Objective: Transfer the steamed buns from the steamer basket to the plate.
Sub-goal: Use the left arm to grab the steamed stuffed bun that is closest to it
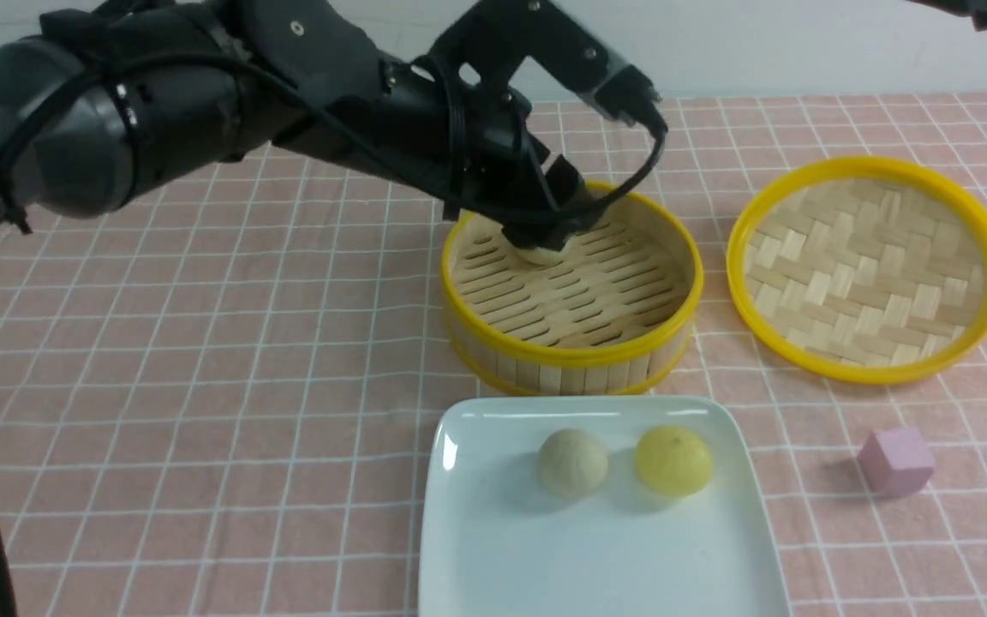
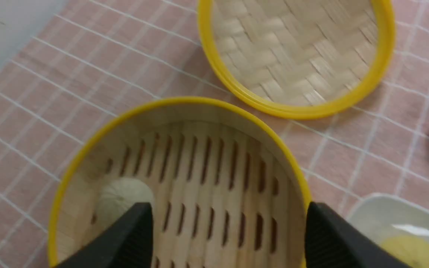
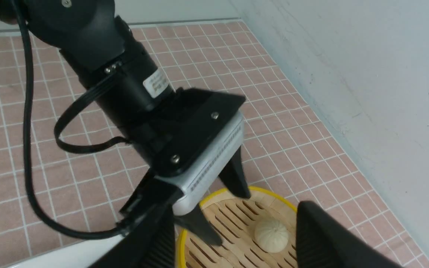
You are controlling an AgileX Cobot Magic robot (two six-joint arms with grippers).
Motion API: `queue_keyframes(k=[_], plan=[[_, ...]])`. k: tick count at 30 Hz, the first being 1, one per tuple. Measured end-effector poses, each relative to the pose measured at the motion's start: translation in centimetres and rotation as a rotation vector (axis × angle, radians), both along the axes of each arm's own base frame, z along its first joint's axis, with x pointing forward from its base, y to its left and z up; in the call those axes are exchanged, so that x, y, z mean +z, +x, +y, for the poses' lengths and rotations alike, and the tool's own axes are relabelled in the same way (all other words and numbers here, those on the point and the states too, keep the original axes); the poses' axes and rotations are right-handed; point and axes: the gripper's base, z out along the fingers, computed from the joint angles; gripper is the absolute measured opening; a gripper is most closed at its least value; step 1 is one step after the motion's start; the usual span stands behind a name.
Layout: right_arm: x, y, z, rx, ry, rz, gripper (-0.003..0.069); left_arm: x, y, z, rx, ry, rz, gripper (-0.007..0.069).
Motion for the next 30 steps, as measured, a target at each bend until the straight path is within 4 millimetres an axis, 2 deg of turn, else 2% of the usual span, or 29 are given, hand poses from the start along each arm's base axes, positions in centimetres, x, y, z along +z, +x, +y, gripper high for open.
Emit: queue_keyframes(k=[2,9,10,12,16,25,30], plan=[[-0.1,-0.1,0.0,0.005,-0.008,0.006,0.0440,-0.1,0.6,0.1,0.057,-0.033,-0.012,0.0517],[-0.1,-0.1,0.0,0.006,-0.009,0.007,0.0440,-3.6,3.2,-0.4,0.197,-0.090,0.048,0.0514],[-0.1,-0.1,0.0,0.006,-0.009,0.007,0.0440,-3.6,3.2,-0.4,0.198,-0.091,0.048,0.0514],[-0.1,-0.1,0.0,0.008,-0.008,0.009,0.0440,-5.5,4.3,-0.9,0.208,-0.076,0.082,0.0514],[-0.1,-0.1,0.0,0.008,-0.007,0.009,0.0440,-7.3,5.8,-1.7,0.218,-0.071,0.105,0.0514],[-0.1,-0.1,0.0,0.009,-0.006,0.010,0.0440,-7.8,7.7,-2.5,0.259,-0.113,0.083,0.0514],[0.0,-0.2,0.1,0.016,0.009,0.014,0.0440,-9.5,8.3,-2.7,0.273,-0.099,0.089,0.0523]])
